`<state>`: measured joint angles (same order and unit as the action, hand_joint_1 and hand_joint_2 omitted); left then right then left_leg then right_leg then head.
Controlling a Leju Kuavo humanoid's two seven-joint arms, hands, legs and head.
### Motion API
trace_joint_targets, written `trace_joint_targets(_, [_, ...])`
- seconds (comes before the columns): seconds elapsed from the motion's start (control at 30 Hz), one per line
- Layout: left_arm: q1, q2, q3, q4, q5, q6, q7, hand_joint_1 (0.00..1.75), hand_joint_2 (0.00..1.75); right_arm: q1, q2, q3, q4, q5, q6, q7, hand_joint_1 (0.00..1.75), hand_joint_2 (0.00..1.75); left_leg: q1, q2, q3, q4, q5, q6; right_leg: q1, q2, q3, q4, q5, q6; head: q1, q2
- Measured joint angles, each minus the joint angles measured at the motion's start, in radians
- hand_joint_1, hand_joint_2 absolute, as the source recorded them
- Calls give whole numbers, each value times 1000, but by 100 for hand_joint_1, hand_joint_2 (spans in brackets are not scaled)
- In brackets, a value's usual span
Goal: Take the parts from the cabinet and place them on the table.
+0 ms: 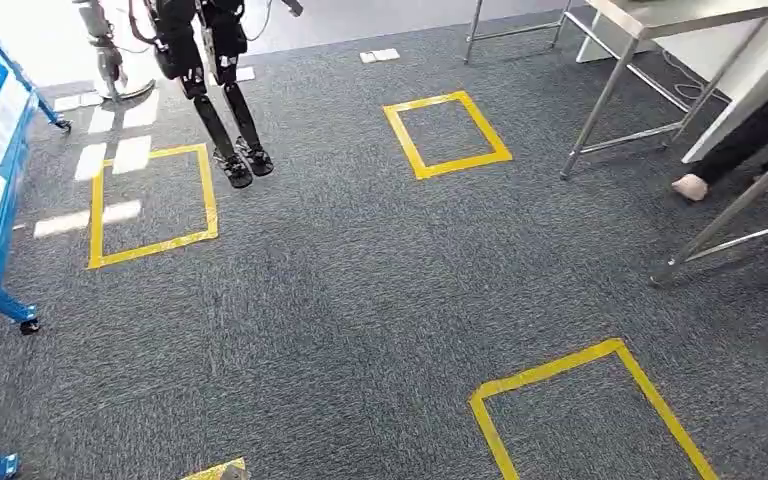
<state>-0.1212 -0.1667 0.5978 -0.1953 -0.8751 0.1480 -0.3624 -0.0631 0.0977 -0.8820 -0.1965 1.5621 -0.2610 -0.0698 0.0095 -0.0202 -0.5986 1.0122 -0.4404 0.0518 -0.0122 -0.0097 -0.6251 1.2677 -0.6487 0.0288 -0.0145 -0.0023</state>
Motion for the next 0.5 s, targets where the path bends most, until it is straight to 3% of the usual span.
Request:
trace_joint_targets(0.03, [1,0,0,0,0,0,0,0,0,1,0,0,0,0,2,0,0,0,-2,-12,-1,0,1,1,2,3,-26,50,-11,4,0,0])
trace_joint_targets(0.07, [4,0,0,0,2,0,0,0,0,2,-2,1,0,0,3,1,0,0,-4,-25,-1,0,2,2,2,5,-31,51,-1,9,-1,0])
trace_joint_targets(0.1, [6,0,0,0,2,0,0,0,0,3,-2,2,0,0,3,3,0,0,-5,-38,-1,1,2,2,2,6,-12,4,26,17,0,0])
trace_joint_targets(0.17, [5,0,0,0,2,0,0,0,0,0,-2,5,0,0,4,3,0,0,-5,-62,1,1,4,-1,0,28,72,-174,107,29,0,0])
trace_joint_targets(0.2, [5,0,0,0,2,0,0,0,0,-1,-3,8,0,0,4,3,0,0,-7,-70,1,2,6,-5,-2,72,102,-244,126,28,1,0])
trace_joint_targets(0.23, [4,0,0,0,2,0,0,0,0,0,-3,9,0,1,5,3,0,0,-15,-79,-3,11,3,-9,2,77,102,-270,137,13,0,0])
trace_joint_targets(0.33, [8,0,0,0,3,0,-1,0,0,-1,-2,12,0,0,6,4,0,0,-8,-104,-9,2,14,-27,9,50,111,-268,143,-6,-2,0])
trace_joint_targets(0.37, [10,1,0,0,3,1,-2,0,0,-2,-2,14,0,0,6,4,0,0,-5,-93,-16,12,8,-30,-13,38,113,-278,153,-21,-3,0])
trace_joint_targets(0.4, [11,1,0,0,3,1,-2,0,0,-4,-2,15,0,0,6,4,0,0,-10,-39,-27,35,-12,-33,-7,30,114,-278,156,-24,-3,0])
trace_joint_targets(0.43, [11,1,0,0,3,1,-2,0,0,-3,-1,16,0,1,6,4,0,0,-8,-5,-54,93,-56,-37,-6,19,113,-279,156,-34,-8,0])
trace_joint_targets(0.5, [10,1,0,0,3,1,-1,0,0,1,-2,16,0,1,6,4,0,0,-2,11,-127,254,-134,-46,0,-8,114,-278,153,-38,-6,0])
